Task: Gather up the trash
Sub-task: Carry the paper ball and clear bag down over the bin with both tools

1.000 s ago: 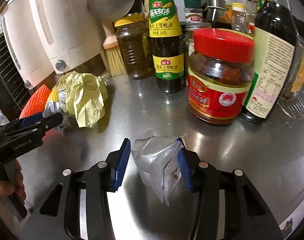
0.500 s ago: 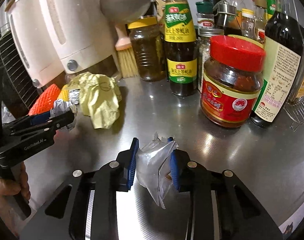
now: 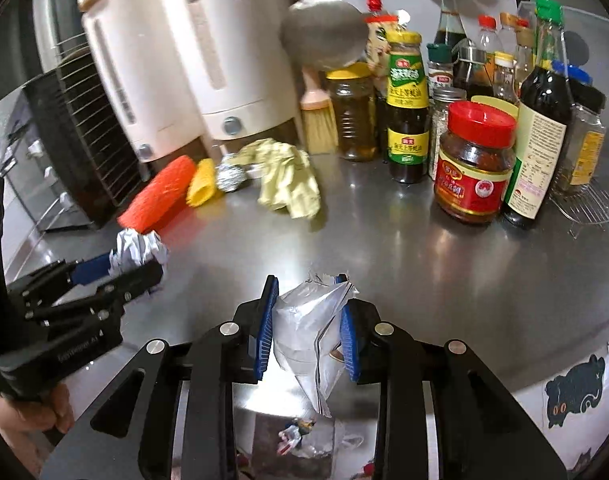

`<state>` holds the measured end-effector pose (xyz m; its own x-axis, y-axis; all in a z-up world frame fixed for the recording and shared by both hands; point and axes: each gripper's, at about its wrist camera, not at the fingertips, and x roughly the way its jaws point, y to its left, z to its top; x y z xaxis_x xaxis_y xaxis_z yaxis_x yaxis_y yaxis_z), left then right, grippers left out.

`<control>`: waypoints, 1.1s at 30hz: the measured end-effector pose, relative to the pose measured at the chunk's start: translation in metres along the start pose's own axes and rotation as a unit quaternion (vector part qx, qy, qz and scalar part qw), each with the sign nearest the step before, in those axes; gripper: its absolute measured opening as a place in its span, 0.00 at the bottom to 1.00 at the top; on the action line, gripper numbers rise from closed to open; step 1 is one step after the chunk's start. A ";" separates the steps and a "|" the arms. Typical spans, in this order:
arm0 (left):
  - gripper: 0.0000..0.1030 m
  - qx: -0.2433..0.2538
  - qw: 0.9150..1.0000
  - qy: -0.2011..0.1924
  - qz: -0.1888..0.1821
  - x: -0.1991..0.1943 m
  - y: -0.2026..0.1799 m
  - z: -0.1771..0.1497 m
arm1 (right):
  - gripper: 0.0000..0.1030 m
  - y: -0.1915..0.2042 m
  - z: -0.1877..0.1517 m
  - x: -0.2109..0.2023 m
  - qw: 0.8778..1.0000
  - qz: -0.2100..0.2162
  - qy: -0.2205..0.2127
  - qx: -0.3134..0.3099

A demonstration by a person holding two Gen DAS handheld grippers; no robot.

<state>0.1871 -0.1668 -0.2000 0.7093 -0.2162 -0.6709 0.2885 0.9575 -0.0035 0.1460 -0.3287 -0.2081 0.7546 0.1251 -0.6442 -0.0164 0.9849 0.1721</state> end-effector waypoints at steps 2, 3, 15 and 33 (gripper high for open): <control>0.47 -0.005 1.000 -0.003 0.001 -0.018 0.000 -0.014 | 0.29 0.007 -0.007 -0.012 1.000 0.002 -0.003 -0.005; 0.47 -0.005 1.000 -0.004 0.001 -0.026 0.000 -0.019 | 0.29 0.012 -0.012 -0.019 1.000 0.004 -0.004 -0.007; 0.47 -0.018 1.000 0.004 -0.001 -0.082 -0.005 -0.126 | 0.29 0.045 -0.101 -0.043 0.999 0.024 0.036 -0.013; 0.47 -0.045 0.988 0.148 -0.023 0.056 -0.004 -0.274 | 0.29 0.033 -0.236 0.088 0.985 0.011 0.174 0.005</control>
<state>0.0496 -0.1305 -0.4411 0.4743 -0.2066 -0.8558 0.2480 0.9641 -0.0953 0.0571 -0.2569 -0.4350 0.4840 0.1824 -0.8558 -0.0231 0.9804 0.1958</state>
